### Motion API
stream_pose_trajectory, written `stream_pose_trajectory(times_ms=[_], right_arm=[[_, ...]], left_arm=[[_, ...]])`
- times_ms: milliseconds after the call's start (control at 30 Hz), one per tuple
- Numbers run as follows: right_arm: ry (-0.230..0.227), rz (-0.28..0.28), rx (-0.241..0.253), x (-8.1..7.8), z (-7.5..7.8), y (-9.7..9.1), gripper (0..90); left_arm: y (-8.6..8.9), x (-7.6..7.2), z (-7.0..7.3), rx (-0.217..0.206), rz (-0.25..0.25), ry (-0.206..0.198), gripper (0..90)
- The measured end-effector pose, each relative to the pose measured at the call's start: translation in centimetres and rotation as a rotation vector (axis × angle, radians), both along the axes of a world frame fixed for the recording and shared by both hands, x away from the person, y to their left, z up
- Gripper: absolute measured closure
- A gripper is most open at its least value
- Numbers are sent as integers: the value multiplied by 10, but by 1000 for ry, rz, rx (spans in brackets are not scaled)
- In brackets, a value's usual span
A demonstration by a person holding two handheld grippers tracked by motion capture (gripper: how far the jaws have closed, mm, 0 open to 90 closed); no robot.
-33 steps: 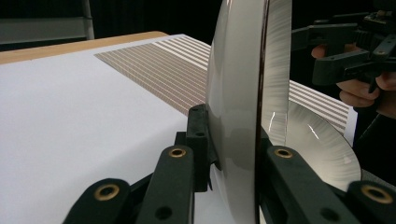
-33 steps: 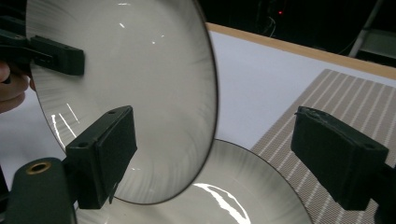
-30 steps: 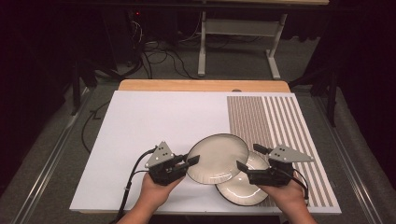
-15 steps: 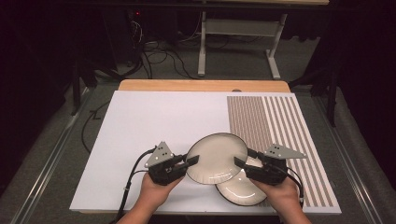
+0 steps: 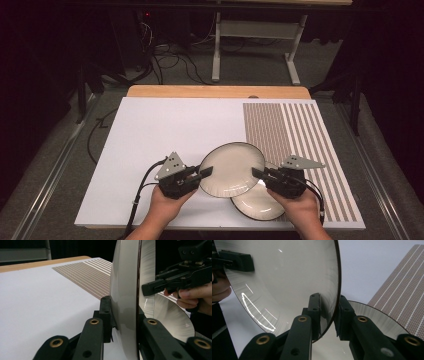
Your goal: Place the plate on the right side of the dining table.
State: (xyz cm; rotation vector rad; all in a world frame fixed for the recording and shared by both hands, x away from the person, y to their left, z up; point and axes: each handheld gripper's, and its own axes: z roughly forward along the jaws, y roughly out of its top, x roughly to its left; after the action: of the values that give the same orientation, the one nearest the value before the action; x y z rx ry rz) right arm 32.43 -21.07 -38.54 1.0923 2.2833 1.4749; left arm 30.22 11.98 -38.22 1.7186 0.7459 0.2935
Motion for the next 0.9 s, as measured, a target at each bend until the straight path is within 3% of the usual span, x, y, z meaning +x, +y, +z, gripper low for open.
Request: stream_pose_trajectory(times_ms=[167,367,500,900], right_arm=[[54,5,66,2,1,-5,835],[33,7,58,-2,5,-7,846],[19,-9,70,-4,10,-12,854],[-68,-68,84,-4,31,-36,866]], left_arm=[[0,-2,1,-12,6,15,790],[-1,-4,3,-19,17,35,798],[-6,3,8,-33,6,46,795],[-29,21,22,-16,0,33,790]])
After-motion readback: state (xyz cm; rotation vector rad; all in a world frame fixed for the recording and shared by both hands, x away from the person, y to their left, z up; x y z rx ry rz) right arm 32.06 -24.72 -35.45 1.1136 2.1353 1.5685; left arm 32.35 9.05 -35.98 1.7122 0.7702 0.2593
